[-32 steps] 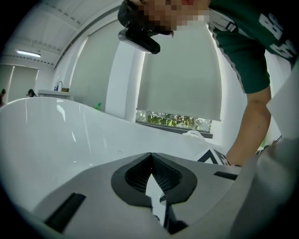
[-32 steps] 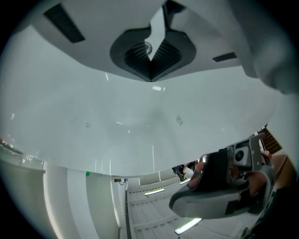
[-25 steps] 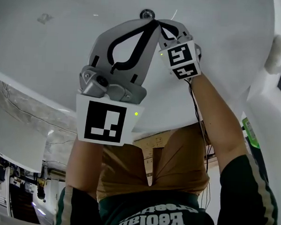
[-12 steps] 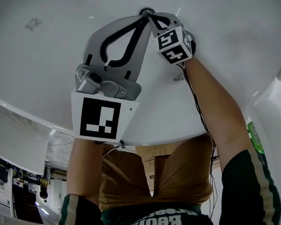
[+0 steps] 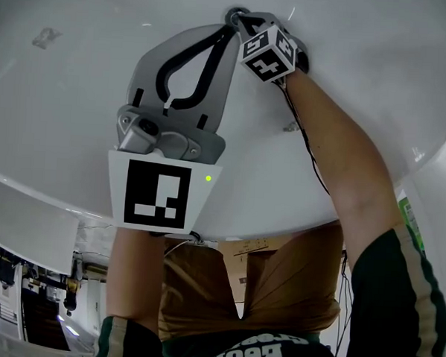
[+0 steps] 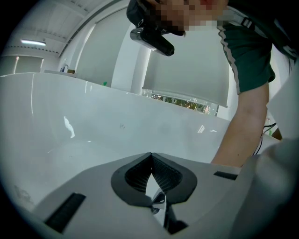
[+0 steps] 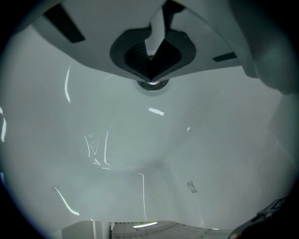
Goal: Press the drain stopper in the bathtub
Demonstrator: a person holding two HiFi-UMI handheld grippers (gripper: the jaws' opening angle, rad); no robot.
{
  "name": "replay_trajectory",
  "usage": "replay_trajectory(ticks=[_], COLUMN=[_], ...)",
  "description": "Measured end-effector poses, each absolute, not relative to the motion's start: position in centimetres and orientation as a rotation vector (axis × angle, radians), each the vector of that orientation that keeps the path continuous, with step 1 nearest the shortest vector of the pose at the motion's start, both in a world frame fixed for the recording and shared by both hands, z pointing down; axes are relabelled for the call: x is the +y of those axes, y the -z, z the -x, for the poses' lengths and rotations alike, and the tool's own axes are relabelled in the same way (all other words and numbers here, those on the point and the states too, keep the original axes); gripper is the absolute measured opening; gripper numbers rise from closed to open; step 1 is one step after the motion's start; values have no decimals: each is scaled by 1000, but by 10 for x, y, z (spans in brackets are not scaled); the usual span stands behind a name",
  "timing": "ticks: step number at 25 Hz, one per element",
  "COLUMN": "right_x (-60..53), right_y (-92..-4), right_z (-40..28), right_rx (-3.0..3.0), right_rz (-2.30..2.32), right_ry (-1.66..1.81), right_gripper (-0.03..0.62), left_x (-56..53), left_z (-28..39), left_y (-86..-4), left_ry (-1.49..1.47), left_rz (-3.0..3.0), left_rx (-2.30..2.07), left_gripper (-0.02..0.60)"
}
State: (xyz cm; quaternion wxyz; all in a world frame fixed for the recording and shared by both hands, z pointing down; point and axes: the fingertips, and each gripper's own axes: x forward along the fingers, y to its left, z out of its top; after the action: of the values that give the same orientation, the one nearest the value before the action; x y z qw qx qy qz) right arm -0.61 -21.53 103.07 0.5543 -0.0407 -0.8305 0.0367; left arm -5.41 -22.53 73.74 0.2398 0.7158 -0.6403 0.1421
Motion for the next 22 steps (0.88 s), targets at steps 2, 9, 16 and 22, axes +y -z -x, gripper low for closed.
replay_trajectory(ticks=[2,9,16,22], right_x=[-218,-219,-207,-209], right_y=[-1040,-1056,-1073,-1067], right_z=[5,3,9,7], right_rx=[-1934,-1883,-1730,-1803], right_rz=[88,53,170,224], right_ry=[-67,-89,-87,9], right_gripper=[9,9,9,9], left_x=[-226,-227,-221,-222], left_z=[52,49,52,46], left_y=[-739,-741,-762,-766], left_ry=[-392,-381,-412,-425], left_rz=[-1971,-1961,-1962,-1955], left_rx=[-1738,-1735,-1706,-1651], left_gripper=[9,9,9,9])
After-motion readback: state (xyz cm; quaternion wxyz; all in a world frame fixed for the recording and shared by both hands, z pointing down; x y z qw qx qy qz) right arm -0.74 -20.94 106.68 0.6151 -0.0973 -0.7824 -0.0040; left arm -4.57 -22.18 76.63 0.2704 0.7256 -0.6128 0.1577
